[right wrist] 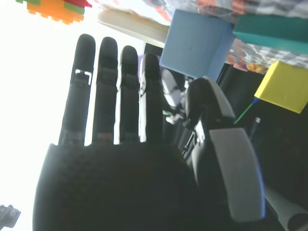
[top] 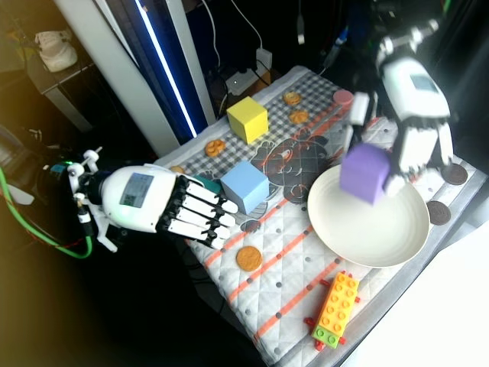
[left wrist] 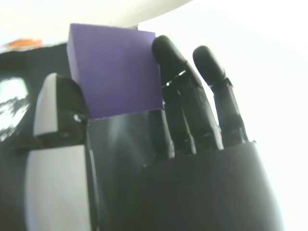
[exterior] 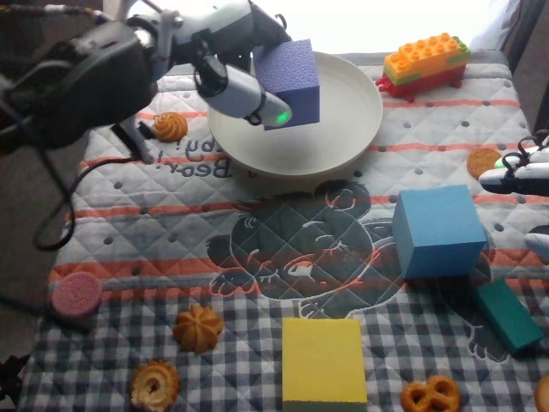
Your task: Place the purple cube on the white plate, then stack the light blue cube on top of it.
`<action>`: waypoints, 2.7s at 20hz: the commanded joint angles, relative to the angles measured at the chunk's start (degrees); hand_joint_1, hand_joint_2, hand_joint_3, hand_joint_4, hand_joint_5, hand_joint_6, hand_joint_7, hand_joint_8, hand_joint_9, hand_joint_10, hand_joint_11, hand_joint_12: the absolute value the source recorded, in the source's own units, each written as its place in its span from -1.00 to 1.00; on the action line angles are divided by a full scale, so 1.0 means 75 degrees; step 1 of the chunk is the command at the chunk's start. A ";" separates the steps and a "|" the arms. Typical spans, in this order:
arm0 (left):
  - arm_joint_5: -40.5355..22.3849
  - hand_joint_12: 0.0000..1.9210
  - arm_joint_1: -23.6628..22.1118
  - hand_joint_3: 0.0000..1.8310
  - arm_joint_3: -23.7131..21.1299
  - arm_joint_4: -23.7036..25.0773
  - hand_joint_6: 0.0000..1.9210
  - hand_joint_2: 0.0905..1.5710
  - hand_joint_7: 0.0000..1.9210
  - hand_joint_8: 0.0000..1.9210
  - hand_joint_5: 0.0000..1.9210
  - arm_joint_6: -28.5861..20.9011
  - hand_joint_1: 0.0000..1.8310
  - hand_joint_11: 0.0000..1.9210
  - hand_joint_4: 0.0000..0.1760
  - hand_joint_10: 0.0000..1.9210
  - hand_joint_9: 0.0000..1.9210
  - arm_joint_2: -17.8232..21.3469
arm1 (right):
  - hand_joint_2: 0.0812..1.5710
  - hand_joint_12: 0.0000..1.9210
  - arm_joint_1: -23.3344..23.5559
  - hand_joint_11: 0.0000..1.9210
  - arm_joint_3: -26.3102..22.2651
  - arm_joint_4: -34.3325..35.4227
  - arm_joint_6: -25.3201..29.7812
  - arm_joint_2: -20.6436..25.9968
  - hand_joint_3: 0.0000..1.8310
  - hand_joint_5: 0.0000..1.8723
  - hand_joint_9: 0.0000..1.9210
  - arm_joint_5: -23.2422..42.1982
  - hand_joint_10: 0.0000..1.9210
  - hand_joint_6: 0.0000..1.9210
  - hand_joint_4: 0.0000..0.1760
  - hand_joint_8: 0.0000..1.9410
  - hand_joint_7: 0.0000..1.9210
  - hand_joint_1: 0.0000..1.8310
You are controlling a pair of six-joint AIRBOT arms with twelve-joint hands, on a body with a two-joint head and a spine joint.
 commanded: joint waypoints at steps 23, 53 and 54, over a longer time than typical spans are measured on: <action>-0.1275 0.01 0.0320 -1.00 -0.0891 -0.0124 -1.00 0.06 -0.92 -1.00 -1.00 0.0000 -0.19 -1.00 1.00 -0.99 -0.75 0.0709 | 0.77 -0.32 0.0606 -0.55 0.0082 -0.0005 -0.0008 -0.0111 -1.00 -0.37 -0.33 0.1129 -1.00 -1.00 -0.87 -1.00 -0.37 -0.40; -0.6770 -1.00 0.4158 -1.00 -0.5689 0.0018 -1.00 0.08 -0.88 -0.99 -0.93 -0.0867 -0.02 -1.00 1.00 -0.99 -0.89 0.4084 | 0.56 0.22 0.1204 -0.55 0.1040 -0.0480 0.1524 -0.1300 -1.00 -0.67 -0.21 -0.0347 -0.97 -1.00 -0.07 -1.00 -0.48 -0.64; -0.6768 -1.00 0.4161 -1.00 -0.5689 0.0008 -1.00 0.09 -0.88 -0.99 -0.94 -0.0867 -0.01 -1.00 1.00 -1.00 -0.90 0.4084 | 0.55 0.13 0.1184 -0.61 0.1054 -0.0477 0.1566 -0.1319 -1.00 -0.70 -0.33 -0.0359 -1.00 -1.00 0.08 -1.00 -0.56 -0.61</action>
